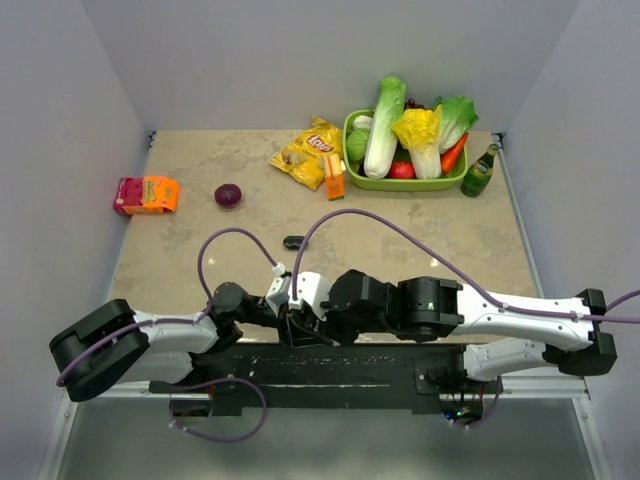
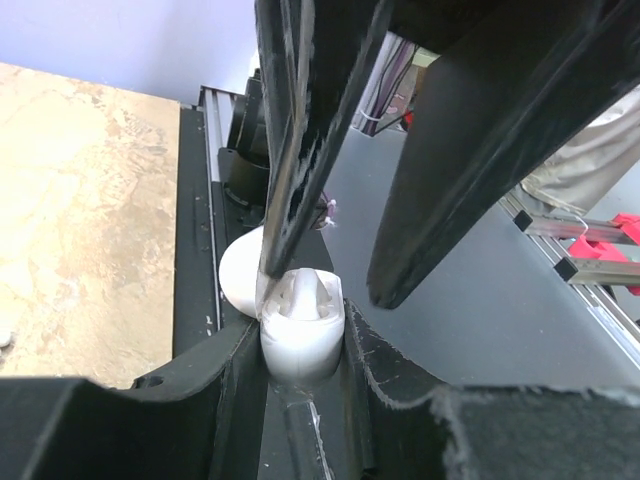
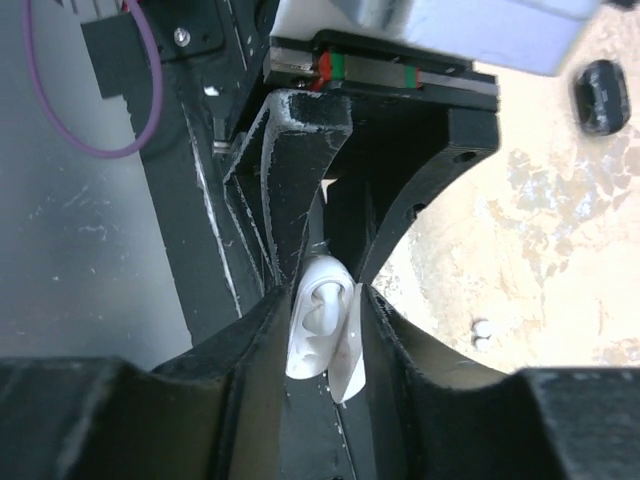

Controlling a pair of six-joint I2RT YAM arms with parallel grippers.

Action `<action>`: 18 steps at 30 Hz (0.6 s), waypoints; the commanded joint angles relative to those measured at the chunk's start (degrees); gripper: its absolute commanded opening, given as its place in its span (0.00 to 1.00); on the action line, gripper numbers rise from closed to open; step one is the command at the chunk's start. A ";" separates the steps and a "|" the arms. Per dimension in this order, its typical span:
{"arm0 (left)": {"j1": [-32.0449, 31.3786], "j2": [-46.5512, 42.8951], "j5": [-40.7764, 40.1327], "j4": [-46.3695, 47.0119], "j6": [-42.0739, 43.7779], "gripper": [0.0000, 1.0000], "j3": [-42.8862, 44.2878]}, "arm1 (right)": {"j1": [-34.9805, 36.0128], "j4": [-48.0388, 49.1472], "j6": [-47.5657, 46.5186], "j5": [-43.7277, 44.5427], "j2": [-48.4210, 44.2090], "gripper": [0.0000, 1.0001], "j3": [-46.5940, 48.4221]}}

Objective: Insert the wireless bluetooth earbuds into the charging case
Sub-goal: Place the earbud in the charging case.

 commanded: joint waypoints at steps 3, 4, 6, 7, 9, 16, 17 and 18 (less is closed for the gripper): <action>0.06 -0.28 -0.61 3.77 1.03 0.00 1.71 | 0.18 3.89 3.18 7.84 -4.80 0.44 2.60; 0.06 -0.28 -0.78 3.78 1.12 0.00 1.54 | 0.18 4.15 4.14 9.51 -5.77 0.46 2.87; 0.06 -0.10 -1.48 3.95 1.21 0.00 1.45 | 0.18 6.51 5.55 17.14 -10.49 0.48 2.35; 0.06 -0.19 -1.84 4.13 1.30 0.00 1.01 | 0.01 8.00 7.74 20.74 -13.04 0.52 0.34; 0.06 -0.28 -3.67 5.27 1.12 0.00 0.48 | -0.95 11.52 10.29 29.97 -19.45 0.55 -2.57; 0.06 -3.88 -14.75 8.60 2.53 0.00 -4.78 | -22.65 13.37 20.31 19.23 -22.75 0.55 -19.41; 0.06 -5.10 -15.98 8.70 2.96 0.00 -5.31 | -24.76 14.51 21.20 16.67 -21.96 0.55 -21.63; 0.06 -5.72 -18.51 8.61 3.23 0.00 -5.84 | -27.39 17.48 22.42 12.90 -21.16 0.54 -23.65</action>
